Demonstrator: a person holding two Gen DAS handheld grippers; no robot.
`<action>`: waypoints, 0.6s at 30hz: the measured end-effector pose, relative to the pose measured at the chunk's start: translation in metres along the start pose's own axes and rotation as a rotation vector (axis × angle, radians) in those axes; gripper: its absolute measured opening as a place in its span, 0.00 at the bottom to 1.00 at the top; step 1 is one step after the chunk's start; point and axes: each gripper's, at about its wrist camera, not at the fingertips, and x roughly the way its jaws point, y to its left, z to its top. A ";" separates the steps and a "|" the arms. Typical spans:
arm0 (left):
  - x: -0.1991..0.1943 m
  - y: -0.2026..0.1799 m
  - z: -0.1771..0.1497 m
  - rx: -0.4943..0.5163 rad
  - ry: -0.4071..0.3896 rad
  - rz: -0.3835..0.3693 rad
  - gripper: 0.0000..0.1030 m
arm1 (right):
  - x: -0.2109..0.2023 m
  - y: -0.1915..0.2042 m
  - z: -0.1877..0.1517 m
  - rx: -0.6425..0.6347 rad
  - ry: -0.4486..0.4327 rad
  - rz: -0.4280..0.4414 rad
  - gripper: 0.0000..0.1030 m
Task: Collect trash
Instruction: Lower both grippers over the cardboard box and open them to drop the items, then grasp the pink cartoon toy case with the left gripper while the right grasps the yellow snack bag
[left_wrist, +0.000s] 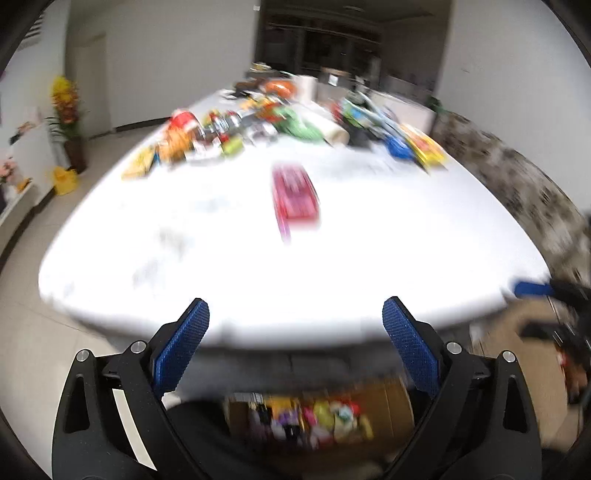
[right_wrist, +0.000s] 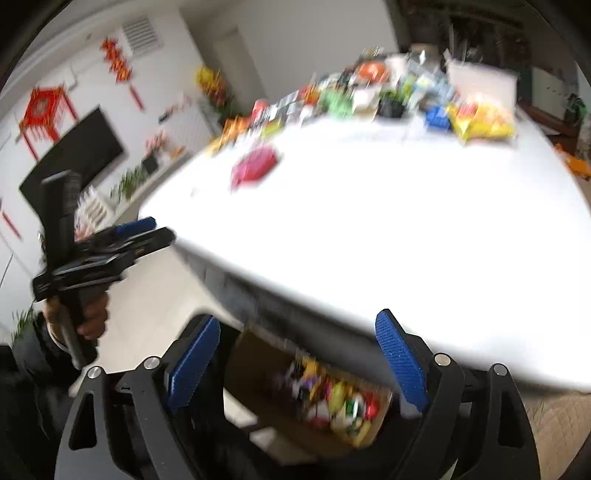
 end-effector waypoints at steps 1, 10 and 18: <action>0.012 0.000 0.014 -0.009 -0.001 0.011 0.90 | -0.002 -0.005 0.007 0.015 -0.019 -0.011 0.83; 0.121 -0.014 0.074 -0.013 0.136 0.157 0.63 | -0.003 -0.060 0.058 0.099 -0.126 -0.146 0.89; 0.106 -0.023 0.072 -0.024 0.099 0.123 0.39 | 0.040 -0.166 0.160 0.118 -0.145 -0.390 0.91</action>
